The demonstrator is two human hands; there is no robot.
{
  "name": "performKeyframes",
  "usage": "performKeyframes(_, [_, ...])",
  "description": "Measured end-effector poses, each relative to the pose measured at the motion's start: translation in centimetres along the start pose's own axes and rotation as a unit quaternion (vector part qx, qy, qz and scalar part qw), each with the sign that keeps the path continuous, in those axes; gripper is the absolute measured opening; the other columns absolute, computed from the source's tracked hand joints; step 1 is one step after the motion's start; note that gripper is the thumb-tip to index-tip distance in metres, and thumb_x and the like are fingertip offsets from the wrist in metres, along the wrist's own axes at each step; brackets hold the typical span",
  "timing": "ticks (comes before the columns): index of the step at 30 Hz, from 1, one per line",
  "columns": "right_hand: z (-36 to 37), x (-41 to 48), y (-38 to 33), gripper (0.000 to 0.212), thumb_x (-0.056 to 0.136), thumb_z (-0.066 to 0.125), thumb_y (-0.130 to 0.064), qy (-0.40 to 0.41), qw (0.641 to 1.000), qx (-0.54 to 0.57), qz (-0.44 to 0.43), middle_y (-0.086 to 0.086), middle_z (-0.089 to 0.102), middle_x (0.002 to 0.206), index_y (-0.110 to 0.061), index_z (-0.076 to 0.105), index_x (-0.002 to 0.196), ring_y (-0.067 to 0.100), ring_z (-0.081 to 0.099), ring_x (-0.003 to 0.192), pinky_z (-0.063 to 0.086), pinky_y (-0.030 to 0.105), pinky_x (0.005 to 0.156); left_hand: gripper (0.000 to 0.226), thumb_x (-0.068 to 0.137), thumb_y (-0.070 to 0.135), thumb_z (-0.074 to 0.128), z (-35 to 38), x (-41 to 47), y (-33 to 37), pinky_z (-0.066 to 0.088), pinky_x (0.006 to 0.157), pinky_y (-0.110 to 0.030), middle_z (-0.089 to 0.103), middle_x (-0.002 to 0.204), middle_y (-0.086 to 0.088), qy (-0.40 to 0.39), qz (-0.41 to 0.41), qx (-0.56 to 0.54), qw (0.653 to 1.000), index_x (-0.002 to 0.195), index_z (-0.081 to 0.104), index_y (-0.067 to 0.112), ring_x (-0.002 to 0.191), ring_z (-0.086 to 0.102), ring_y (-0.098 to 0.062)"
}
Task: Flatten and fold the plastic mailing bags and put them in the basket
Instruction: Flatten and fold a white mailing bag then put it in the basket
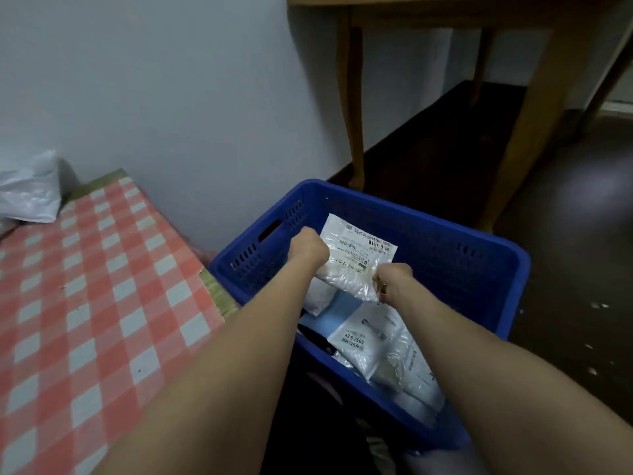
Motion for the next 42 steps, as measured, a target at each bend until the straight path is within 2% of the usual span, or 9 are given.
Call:
performKeyframes(4, [0.3, 4.1, 3.1, 0.023, 0.088, 0.049, 0.007, -0.008, 0.999, -0.036, 0.022, 0.007, 0.049, 0.068, 0.007, 0.056, 0.109, 0.016, 0.045, 0.055, 0.042, 0.027, 0.056, 0.039, 0.093, 0.005, 0.044, 2.6, 1.5, 0.0, 0.044, 0.093, -0.035, 0.051, 0.132, -0.019, -0.028, -0.011, 0.034, 0.999, 0.131, 0.045, -0.001, 0.118, 0.052, -0.032])
performKeyframes(10, [0.6, 8.6, 7.8, 0.045, 0.080, 0.055, 0.015, 0.043, 0.996, -0.049, 0.067, 0.020, 0.059, 0.089, 0.007, 0.055, 0.125, 0.025, 0.055, 0.062, 0.038, 0.030, 0.043, 0.039, 0.093, 0.003, 0.041, 6.1, 3.4, -1.2, 0.047, 0.092, -0.038, 0.046, 0.134, -0.021, -0.076, -0.033, 0.072, 0.994, 0.132, 0.042, -0.001, 0.117, 0.052, -0.034])
performKeyframes(17, [2.4, 10.4, 10.3, 0.029, 0.085, 0.063, 0.000, 0.033, 0.988, -0.113, 0.103, 0.013, 0.068, 0.104, 0.010, 0.060, 0.113, 0.027, 0.067, 0.083, 0.057, 0.034, 0.072, 0.044, 0.092, 0.006, 0.042, 8.0, 4.4, -2.9, 0.045, 0.097, -0.040, 0.045, 0.137, -0.021, -0.101, -0.054, 0.123, 0.986, 0.135, 0.039, 0.000, 0.122, 0.048, -0.033])
performKeyframes(20, [2.6, 10.5, 10.9, 0.013, 0.085, 0.056, 0.005, 0.038, 0.987, -0.107, 0.113, 0.015, 0.063, 0.098, 0.004, 0.057, 0.098, 0.024, 0.059, 0.082, 0.049, 0.031, 0.068, 0.043, 0.092, 0.006, 0.043, 8.2, 4.6, -2.7, 0.045, 0.097, -0.040, 0.045, 0.136, -0.020, -0.108, -0.051, 0.120, 0.986, 0.135, 0.039, 0.000, 0.122, 0.048, -0.033])
performKeyframes(24, [3.5, 9.6, 10.3, 0.019, 0.088, 0.055, -0.003, 0.004, 0.990, -0.088, 0.109, 0.010, 0.059, 0.104, -0.007, 0.052, 0.106, 0.020, 0.053, 0.090, 0.043, 0.025, 0.053, 0.042, 0.092, 0.006, 0.045, 7.9, 4.4, -2.5, 0.045, 0.096, -0.040, 0.047, 0.135, -0.021, -0.107, -0.050, 0.126, 0.985, 0.133, 0.041, 0.000, 0.121, 0.050, -0.034])
performKeyframes(27, [3.1, 8.5, 9.1, 0.047, 0.085, 0.062, -0.009, 0.020, 0.990, -0.074, 0.119, 0.015, 0.059, 0.125, 0.002, 0.047, 0.128, 0.027, 0.059, 0.109, 0.052, 0.032, 0.079, 0.046, 0.093, 0.004, 0.043, 6.8, 4.0, -2.1, 0.043, 0.099, -0.040, 0.041, 0.140, -0.021, -0.099, -0.045, 0.131, 0.985, 0.138, 0.035, 0.000, 0.125, 0.046, -0.034])
performKeyframes(33, [3.9, 1.8, 0.3, 0.069, 0.087, 0.059, -0.018, 0.021, 0.986, -0.149, -0.067, 0.015, 0.030, 0.148, -0.014, 0.026, 0.148, 0.036, 0.043, 0.127, 0.042, 0.043, 0.104, 0.047, 0.094, 0.004, 0.040, 2.2, 2.2, -0.7, 0.045, 0.100, -0.045, 0.034, 0.143, -0.022, -0.068, -0.015, 0.113, 0.991, 0.140, 0.032, 0.001, 0.124, 0.045, -0.036])
performKeyframes(38, [6.9, -6.1, -7.3, 0.068, 0.085, 0.061, -0.027, -0.019, 0.958, -0.152, -0.241, 0.010, 0.034, 0.144, -0.020, 0.032, 0.146, 0.031, 0.044, 0.126, 0.039, 0.043, 0.106, 0.041, 0.094, 0.006, 0.044, -4.2, 0.0, -0.7, 0.041, 0.092, -0.038, 0.035, 0.139, -0.019, 0.005, 0.046, 0.074, 0.996, 0.134, 0.041, 0.005, 0.117, 0.049, -0.035])
performKeyframes(42, [9.3, -12.5, -11.9, 0.064, 0.086, 0.059, -0.030, -0.026, 0.920, -0.193, -0.339, 0.009, 0.035, 0.145, -0.020, 0.035, 0.144, 0.030, 0.041, 0.129, 0.040, 0.039, 0.101, 0.049, 0.090, 0.003, 0.045, -11.2, -2.2, -2.7, 0.033, 0.108, -0.036, 0.035, 0.141, -0.020, 0.087, 0.068, 0.038, 0.993, 0.140, 0.039, 0.003, 0.128, 0.043, -0.034])
Point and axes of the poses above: each hand's wrist, its own x-axis towards the middle knuckle, its own z-axis out of the palm, y = z × x, the point moved 7 cm from there along x, towards the middle knuckle
